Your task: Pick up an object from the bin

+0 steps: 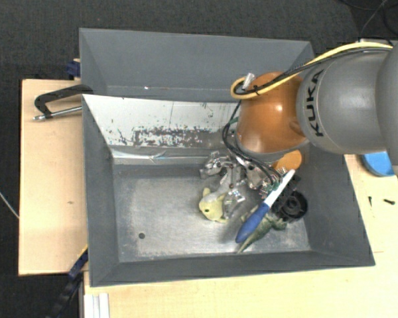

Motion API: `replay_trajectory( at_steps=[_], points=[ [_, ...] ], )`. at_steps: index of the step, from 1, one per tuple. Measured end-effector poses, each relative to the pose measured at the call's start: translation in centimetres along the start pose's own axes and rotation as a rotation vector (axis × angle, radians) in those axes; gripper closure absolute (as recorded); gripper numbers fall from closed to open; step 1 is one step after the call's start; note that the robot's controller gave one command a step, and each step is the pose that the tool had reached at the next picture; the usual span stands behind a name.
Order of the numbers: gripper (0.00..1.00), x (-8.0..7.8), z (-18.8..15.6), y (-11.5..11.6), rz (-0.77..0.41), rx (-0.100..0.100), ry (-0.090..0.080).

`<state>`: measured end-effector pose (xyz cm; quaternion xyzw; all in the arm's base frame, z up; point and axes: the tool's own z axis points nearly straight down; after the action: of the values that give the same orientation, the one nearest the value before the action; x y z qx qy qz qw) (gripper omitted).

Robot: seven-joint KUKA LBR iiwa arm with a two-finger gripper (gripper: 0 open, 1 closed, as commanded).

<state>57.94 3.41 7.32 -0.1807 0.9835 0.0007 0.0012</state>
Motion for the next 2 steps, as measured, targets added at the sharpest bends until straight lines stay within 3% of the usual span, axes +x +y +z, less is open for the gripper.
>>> replay_trajectory(
  at_steps=[1,2],
  points=[
    [0.0,-0.16,-0.21,0.04,0.002,0.0,-0.001],
    [1.0,-0.28,-0.35,0.01,0.002,0.001,-0.005]
  ],
)
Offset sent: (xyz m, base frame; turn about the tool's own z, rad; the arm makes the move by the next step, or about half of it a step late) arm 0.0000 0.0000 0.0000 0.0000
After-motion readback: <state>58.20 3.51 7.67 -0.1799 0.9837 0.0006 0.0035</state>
